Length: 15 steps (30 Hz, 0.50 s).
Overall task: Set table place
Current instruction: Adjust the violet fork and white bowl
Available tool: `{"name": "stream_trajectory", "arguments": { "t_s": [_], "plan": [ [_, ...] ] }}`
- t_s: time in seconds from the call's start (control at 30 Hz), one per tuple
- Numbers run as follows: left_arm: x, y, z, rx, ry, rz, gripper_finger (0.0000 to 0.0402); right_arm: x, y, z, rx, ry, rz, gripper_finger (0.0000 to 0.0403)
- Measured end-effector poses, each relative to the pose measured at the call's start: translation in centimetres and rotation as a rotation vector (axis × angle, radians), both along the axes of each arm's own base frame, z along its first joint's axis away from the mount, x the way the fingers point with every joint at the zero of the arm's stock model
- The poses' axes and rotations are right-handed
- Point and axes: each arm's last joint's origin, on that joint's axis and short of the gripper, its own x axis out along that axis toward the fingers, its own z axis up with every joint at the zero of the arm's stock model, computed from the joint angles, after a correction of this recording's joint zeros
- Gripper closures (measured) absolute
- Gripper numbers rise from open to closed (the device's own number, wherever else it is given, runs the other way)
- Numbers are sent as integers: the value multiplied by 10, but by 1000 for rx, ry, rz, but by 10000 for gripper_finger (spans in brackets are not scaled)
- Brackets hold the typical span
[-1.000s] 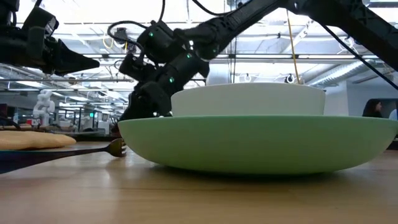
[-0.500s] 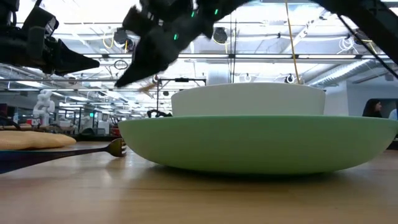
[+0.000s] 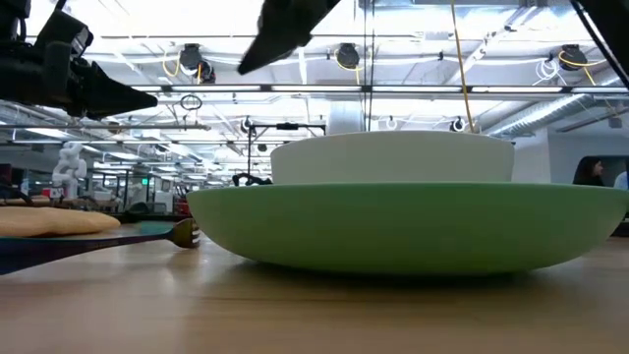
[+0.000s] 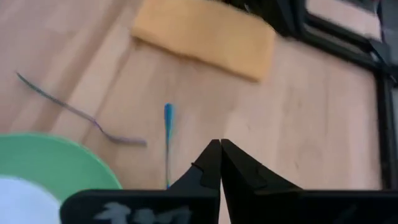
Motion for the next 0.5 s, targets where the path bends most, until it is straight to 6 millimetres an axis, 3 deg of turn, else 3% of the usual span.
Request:
{"name": "stream_trajectory", "arguments": {
  "t_s": [0.27, 0.5],
  "plan": [
    [0, 0, 0, 0, 0, 0, 366, -9, -2, 3, -21, 52, -57, 402],
    [0, 0, 0, 0, 0, 0, 366, -9, -4, -12, -30, 78, -48, 402]
  ]
}}
